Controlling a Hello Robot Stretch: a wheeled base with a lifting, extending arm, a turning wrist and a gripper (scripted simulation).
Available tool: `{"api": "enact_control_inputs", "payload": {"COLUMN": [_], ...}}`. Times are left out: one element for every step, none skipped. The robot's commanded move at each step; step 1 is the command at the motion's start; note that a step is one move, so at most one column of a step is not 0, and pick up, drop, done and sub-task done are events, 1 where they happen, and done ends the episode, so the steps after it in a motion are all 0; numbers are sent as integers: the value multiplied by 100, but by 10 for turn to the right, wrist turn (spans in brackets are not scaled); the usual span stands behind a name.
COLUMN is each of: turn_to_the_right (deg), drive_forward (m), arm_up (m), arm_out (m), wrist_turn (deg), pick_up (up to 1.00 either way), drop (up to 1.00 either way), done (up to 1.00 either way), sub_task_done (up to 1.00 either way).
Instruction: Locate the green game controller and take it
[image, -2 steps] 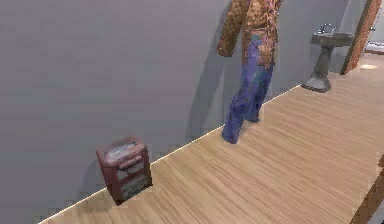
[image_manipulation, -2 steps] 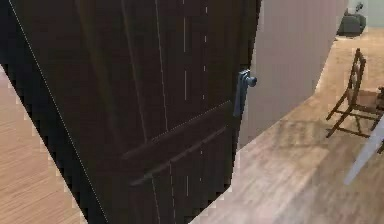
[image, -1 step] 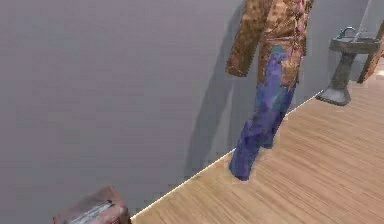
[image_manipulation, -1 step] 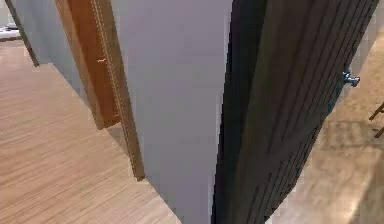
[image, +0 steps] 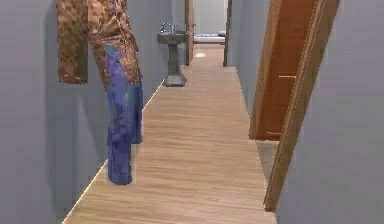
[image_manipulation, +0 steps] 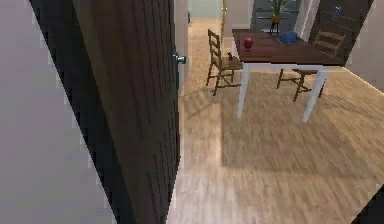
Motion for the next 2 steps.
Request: {"api": "enact_control_inputs", "payload": {"turn_to_the_right": [0, 0], "drive_forward": [10, 100], "arm_up": [0, 0], "arm_out": [0, 0], "wrist_turn": [0, 0], "pick_up": [0, 0], "drop": [0, 0], "done": [0, 0], "sub_task_done": [0, 0]}}
